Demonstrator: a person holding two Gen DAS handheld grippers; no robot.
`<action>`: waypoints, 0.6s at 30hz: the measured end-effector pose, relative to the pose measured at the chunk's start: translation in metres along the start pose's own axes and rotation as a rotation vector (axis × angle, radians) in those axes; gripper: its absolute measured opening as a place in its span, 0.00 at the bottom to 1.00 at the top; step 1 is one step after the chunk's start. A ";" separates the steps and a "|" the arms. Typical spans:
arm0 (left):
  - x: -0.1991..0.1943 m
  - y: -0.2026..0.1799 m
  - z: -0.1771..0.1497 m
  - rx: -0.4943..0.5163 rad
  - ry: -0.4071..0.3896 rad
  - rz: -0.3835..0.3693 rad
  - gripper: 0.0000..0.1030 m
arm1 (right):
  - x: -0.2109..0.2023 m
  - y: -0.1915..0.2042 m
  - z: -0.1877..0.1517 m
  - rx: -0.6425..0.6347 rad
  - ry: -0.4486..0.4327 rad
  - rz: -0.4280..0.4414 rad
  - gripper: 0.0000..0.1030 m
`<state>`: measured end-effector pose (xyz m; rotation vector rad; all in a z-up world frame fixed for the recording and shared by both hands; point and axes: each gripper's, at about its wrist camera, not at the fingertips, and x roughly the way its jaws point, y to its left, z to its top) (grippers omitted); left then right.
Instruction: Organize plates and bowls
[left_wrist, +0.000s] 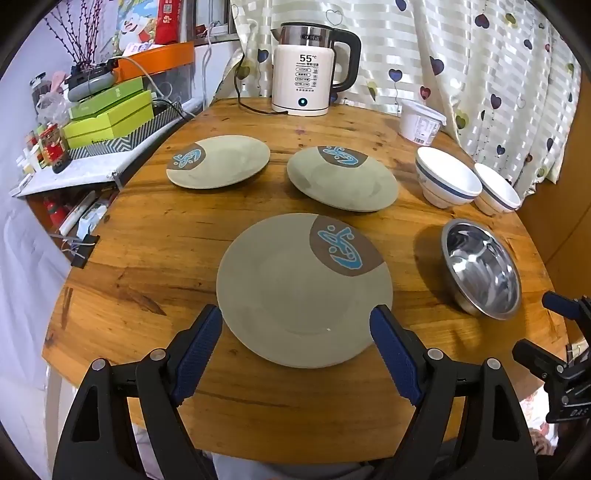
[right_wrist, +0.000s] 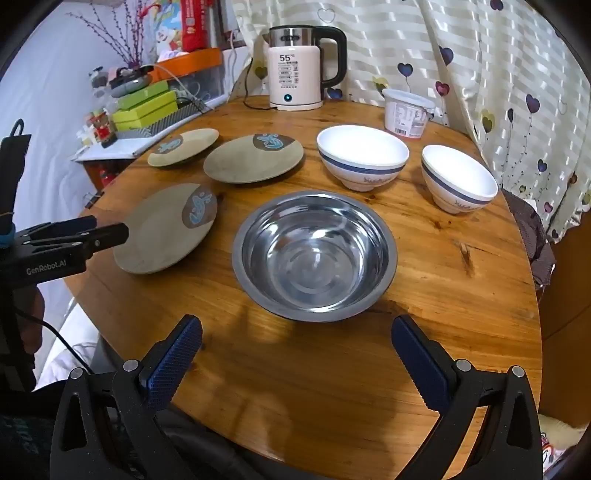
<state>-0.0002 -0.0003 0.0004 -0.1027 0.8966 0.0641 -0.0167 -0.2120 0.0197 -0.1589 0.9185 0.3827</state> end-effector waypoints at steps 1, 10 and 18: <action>0.000 0.000 0.000 0.001 -0.002 0.005 0.80 | 0.001 0.000 0.000 0.005 0.003 0.007 1.00; 0.000 0.002 -0.003 0.010 0.012 0.006 0.80 | 0.002 0.002 0.000 0.001 -0.002 0.005 1.00; 0.001 0.001 -0.003 0.017 0.019 0.008 0.80 | 0.004 0.004 0.002 0.000 -0.001 0.012 1.00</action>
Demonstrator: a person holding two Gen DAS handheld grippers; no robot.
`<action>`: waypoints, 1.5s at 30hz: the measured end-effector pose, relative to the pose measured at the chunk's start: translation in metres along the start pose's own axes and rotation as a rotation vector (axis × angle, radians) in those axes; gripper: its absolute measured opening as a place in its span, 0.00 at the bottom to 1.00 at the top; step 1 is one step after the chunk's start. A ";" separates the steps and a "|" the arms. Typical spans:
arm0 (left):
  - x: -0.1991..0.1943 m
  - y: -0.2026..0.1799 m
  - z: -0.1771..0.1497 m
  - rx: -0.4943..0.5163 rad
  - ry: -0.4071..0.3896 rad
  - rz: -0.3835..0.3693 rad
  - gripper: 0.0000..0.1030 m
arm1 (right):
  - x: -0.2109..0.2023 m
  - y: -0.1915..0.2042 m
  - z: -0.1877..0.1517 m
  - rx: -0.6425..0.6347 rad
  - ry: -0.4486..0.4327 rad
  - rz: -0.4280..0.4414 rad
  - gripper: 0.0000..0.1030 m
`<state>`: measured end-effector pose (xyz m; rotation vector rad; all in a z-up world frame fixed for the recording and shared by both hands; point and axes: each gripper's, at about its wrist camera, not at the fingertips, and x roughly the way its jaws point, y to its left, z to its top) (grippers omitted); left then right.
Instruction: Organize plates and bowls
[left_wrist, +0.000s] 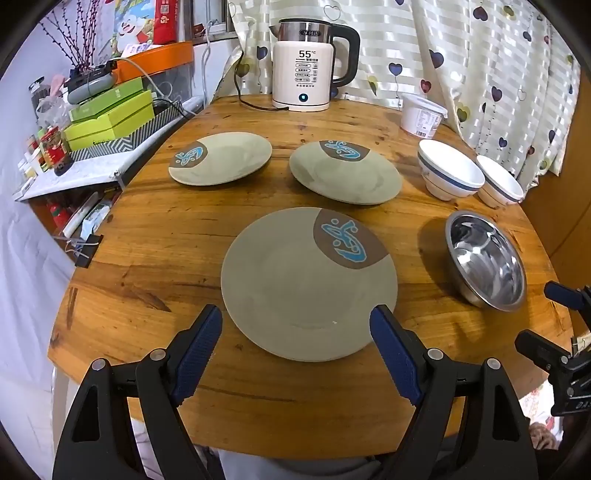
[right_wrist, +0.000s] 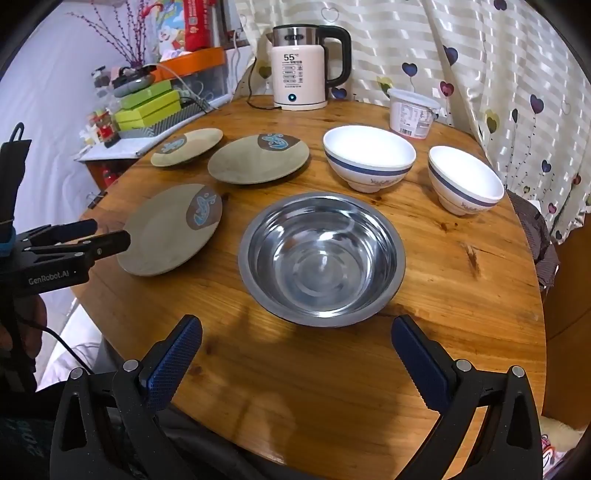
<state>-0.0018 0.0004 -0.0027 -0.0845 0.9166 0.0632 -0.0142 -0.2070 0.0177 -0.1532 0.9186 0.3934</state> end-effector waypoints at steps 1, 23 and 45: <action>0.000 -0.001 0.000 0.000 0.001 0.001 0.80 | 0.000 0.001 0.000 0.000 -0.001 0.000 1.00; 0.001 0.004 -0.002 -0.019 0.010 -0.019 0.80 | -0.001 0.000 0.002 -0.003 0.001 0.008 1.00; 0.003 0.004 -0.002 -0.019 0.019 -0.004 0.80 | 0.000 0.002 0.005 -0.011 0.006 0.015 1.00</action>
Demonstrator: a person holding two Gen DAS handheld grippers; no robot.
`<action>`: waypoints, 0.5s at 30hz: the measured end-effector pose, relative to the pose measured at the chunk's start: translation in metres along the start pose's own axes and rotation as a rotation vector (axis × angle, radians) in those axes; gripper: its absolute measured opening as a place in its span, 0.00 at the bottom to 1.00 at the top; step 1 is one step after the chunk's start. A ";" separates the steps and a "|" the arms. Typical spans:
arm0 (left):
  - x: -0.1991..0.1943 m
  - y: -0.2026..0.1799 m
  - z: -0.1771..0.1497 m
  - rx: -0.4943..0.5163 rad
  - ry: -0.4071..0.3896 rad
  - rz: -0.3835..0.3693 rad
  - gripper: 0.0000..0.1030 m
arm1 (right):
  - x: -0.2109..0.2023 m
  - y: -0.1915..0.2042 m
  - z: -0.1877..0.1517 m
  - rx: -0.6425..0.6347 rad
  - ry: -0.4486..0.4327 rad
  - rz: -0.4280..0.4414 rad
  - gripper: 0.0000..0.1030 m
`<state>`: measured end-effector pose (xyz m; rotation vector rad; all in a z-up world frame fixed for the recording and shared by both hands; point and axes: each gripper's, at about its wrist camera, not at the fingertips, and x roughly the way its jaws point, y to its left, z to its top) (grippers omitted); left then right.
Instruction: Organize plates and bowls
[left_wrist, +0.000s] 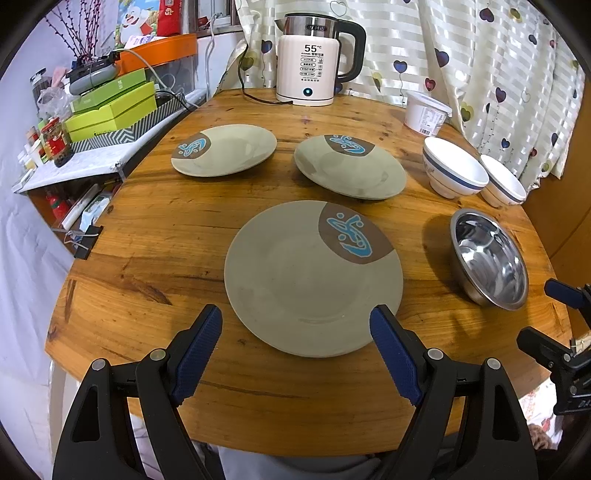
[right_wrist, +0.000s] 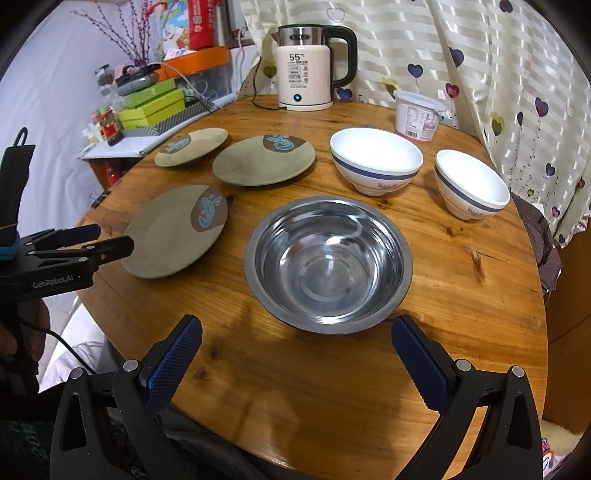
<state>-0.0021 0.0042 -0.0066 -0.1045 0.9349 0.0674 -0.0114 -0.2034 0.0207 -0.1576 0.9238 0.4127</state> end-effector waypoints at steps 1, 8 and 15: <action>0.000 0.000 0.000 0.000 0.001 -0.001 0.80 | 0.000 0.000 0.000 -0.002 -0.002 -0.001 1.00; 0.000 -0.001 0.000 0.004 0.002 -0.003 0.80 | 0.001 0.001 0.001 -0.004 -0.002 -0.002 1.00; 0.000 -0.001 0.000 0.004 0.002 -0.005 0.80 | 0.001 0.001 0.002 -0.008 -0.002 0.001 1.00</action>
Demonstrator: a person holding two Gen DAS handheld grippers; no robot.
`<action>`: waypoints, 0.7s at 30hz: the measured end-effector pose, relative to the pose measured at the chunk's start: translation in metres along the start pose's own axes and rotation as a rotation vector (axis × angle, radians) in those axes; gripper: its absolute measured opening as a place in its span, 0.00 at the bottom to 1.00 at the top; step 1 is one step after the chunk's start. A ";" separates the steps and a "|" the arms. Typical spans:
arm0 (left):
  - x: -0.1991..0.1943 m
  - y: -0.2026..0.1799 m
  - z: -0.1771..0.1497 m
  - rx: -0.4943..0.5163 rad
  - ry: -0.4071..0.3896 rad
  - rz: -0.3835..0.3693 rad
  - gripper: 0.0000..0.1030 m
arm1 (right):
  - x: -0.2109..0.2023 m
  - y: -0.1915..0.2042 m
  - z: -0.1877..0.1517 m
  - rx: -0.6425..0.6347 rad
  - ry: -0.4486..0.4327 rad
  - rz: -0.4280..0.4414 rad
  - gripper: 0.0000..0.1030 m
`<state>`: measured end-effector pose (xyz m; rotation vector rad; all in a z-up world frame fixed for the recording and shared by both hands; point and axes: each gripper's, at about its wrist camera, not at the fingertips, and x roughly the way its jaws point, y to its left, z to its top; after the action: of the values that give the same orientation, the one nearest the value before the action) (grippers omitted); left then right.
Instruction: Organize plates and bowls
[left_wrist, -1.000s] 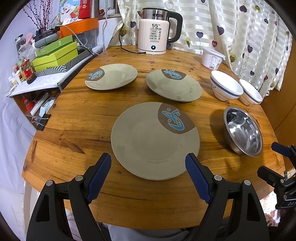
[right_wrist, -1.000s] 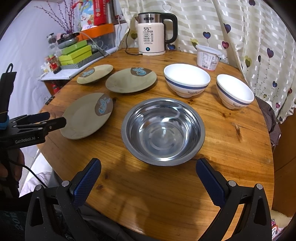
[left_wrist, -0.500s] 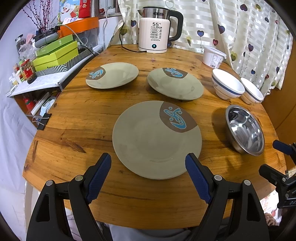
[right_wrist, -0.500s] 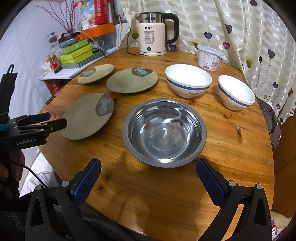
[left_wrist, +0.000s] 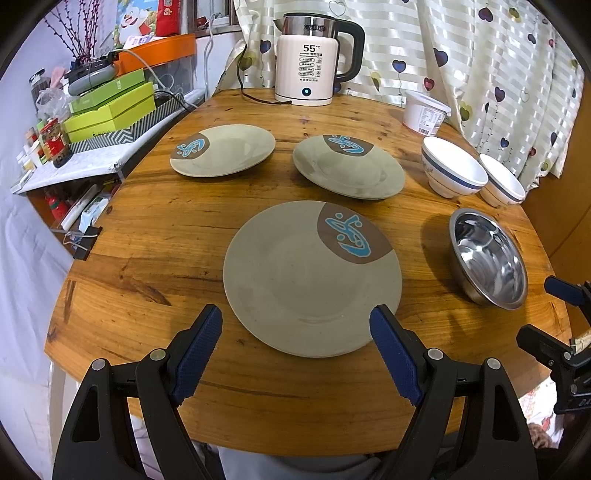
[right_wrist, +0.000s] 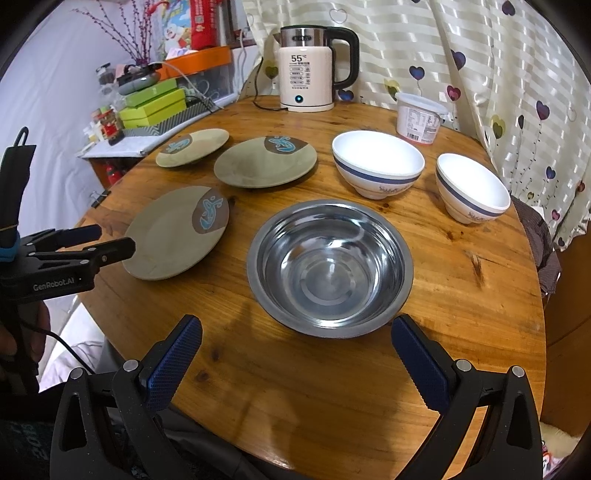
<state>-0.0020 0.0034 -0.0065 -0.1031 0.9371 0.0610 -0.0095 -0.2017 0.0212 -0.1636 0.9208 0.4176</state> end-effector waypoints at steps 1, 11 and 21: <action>0.000 0.000 0.000 0.000 -0.001 0.001 0.80 | 0.000 0.000 0.000 0.000 0.000 -0.001 1.00; 0.000 0.000 0.000 0.000 0.000 0.002 0.80 | 0.000 0.000 0.001 0.000 -0.001 0.000 1.00; 0.000 0.001 0.000 0.000 -0.001 0.000 0.80 | 0.000 0.002 0.001 0.002 -0.003 0.000 1.00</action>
<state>-0.0020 0.0045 -0.0060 -0.1029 0.9360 0.0615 -0.0091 -0.1998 0.0220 -0.1616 0.9184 0.4169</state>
